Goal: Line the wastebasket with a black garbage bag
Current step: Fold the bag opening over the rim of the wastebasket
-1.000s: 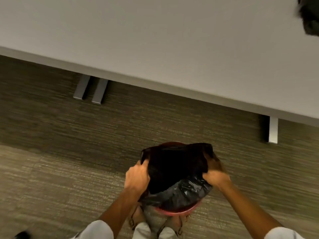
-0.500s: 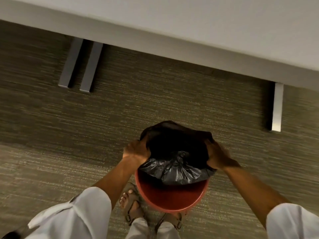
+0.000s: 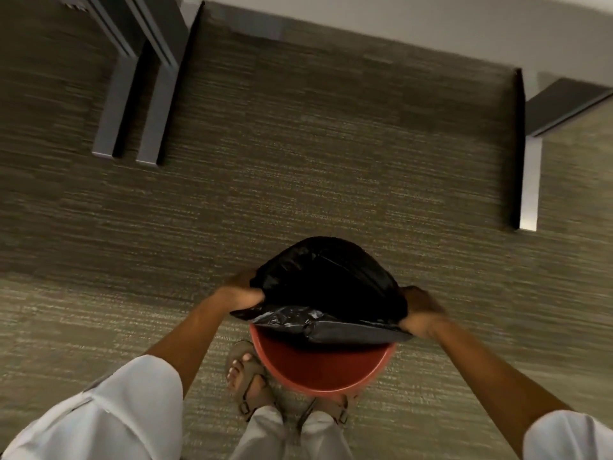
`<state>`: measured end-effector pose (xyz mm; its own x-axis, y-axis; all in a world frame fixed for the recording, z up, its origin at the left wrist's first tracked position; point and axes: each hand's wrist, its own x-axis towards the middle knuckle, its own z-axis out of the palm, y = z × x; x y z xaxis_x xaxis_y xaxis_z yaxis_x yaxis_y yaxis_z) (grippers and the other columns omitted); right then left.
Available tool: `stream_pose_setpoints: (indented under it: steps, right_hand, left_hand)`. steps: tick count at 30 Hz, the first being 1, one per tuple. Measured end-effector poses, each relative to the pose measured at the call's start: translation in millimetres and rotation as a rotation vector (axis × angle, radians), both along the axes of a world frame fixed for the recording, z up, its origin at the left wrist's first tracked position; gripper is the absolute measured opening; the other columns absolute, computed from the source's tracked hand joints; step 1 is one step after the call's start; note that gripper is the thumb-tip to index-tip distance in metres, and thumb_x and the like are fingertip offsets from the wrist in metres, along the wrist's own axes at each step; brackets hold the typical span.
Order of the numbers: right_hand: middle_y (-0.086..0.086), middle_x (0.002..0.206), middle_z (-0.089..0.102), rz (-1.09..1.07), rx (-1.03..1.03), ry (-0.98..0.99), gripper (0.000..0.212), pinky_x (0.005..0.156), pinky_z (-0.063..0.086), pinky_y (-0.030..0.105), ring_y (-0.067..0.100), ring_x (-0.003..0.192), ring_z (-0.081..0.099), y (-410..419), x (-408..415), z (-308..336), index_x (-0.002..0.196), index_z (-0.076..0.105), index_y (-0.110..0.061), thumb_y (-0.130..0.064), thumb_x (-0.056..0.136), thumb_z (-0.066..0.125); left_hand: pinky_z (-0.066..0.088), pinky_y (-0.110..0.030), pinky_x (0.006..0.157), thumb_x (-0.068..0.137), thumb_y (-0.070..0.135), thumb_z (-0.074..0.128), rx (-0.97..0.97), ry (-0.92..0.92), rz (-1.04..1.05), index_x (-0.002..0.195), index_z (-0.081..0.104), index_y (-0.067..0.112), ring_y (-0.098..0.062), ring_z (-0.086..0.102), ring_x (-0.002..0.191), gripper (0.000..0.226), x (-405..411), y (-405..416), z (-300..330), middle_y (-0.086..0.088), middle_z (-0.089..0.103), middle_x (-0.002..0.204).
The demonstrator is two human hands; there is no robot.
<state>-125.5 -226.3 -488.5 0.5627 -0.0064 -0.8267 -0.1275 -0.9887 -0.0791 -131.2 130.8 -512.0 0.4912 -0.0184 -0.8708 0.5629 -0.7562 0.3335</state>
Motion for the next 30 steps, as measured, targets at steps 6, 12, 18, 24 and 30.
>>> stream_pose_setpoints:
  steps: [6,12,18,24,30]
  right_hand:
    - [0.002,0.113,0.07,-0.259,0.111,-0.064,0.053,0.077,0.049,0.023,0.022,0.098,0.065,-11.0,-46.5,-0.1,0.124,0.062,-0.024,-0.023,0.073,0.074]
    - [-0.007,0.095,0.069,-0.637,0.243,-0.053,0.056,0.078,0.057,0.036,0.015,0.092,0.066,-10.5,-109.0,-22.6,0.115,0.063,-0.021,-0.013,0.064,0.085]
    - [0.0,0.078,0.069,-0.861,0.234,-0.045,0.031,0.076,0.059,0.035,0.024,0.081,0.068,0.5,-146.3,-43.8,0.087,0.065,-0.015,0.002,0.068,0.082]
    - [-0.011,0.046,0.061,-1.02,0.295,0.122,0.018,0.031,0.036,0.013,0.0,0.031,0.049,8.7,-143.3,-43.6,0.085,0.066,-0.009,0.008,0.081,0.072]
    - [0.013,0.075,0.068,-1.163,0.309,0.331,0.025,0.036,0.045,0.012,0.005,0.041,0.063,13.6,-137.5,-49.2,0.109,0.062,-0.001,0.014,0.089,0.056]
  left_hand:
    - [0.045,-0.024,0.049,0.076,0.012,0.067,-0.094,0.132,0.064,0.132,0.047,0.031,-0.015,0.059,0.068,0.062,-39.0,18.6,1.9,-0.001,0.063,0.093]
    - [0.047,-0.021,0.044,0.076,-0.026,0.056,-0.3,0.189,0.461,0.145,0.034,0.015,-0.013,0.065,0.064,0.083,-90.9,16.7,-5.7,-0.01,0.066,0.094]
    - [0.058,-0.032,0.047,0.078,-0.03,0.044,-0.278,0.087,0.865,0.113,0.055,0.006,-0.034,0.062,0.079,0.052,-130.0,5.4,-23.7,-0.016,0.059,0.09]
    - [0.06,-0.031,0.053,0.083,-0.025,0.031,-0.467,0.163,1.289,0.095,0.057,0.009,-0.025,0.071,0.073,0.044,-150.5,2.5,-39.6,-0.016,0.067,0.09]
    - [0.062,-0.038,0.061,0.096,0.01,0.025,-0.593,0.193,1.459,0.087,0.078,0.007,-0.026,0.076,0.079,0.053,-153.0,-16.8,-49.6,-0.012,0.079,0.086]
